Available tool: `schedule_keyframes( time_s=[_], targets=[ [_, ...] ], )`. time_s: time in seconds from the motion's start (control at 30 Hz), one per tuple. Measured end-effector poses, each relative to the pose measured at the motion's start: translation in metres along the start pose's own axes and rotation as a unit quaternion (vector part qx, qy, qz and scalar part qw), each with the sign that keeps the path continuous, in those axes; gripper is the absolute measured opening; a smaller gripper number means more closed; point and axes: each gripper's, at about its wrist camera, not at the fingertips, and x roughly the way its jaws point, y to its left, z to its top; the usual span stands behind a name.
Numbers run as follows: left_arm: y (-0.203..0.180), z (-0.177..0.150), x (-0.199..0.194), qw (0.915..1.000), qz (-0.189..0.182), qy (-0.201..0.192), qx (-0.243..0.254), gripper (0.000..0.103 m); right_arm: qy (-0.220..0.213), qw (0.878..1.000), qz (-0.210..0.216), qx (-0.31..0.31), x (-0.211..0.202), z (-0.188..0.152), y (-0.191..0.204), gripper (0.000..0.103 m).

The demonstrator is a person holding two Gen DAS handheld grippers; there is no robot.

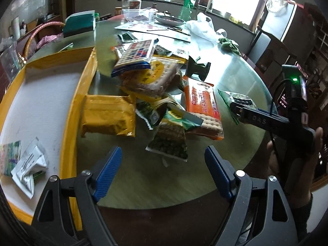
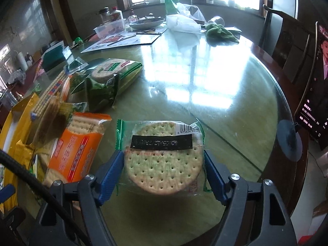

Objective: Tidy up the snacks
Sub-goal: 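Reach the right tool to the round cracker pack and grasp it, then grasp the yellow-green packet with the left tool while the right tool carries the cracker pack to the tray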

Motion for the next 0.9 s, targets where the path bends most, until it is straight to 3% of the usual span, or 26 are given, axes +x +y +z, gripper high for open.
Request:
schedule_keyframes(
  time_s=[0.27,0.3,0.37,0.47,0.63,0.9],
  targets=[
    [-0.008,0.013,0.031,0.9995,0.015,0.006,0.026,0.082,-0.004,1.000,0.013,-0.013,-0.005,-0.007,0.005,0.076],
    [-0.010,0.014,0.034,0.9995,0.010,0.007,0.029,0.078,-0.004,1.000,0.014,-0.014,-0.005,-0.007,0.005,0.076],
    [-0.011,0.015,0.040,0.9994,0.014,0.014,0.030,0.049,-0.003,1.000,0.017,-0.015,-0.006,-0.008,0.006,0.076],
    [-0.013,0.012,0.039,0.9989,0.019,0.020,0.038,0.042,-0.006,1.000,0.021,-0.016,-0.007,-0.011,0.007,0.076],
    [-0.015,-0.001,0.024,0.9987,0.010,0.025,0.043,0.040,-0.010,0.999,0.035,-0.007,-0.011,-0.014,0.005,0.076],
    [-0.008,-0.009,0.009,0.9993,-0.028,0.024,0.010,0.040,-0.012,0.997,0.070,0.025,-0.015,-0.016,0.004,0.076]
  ],
)
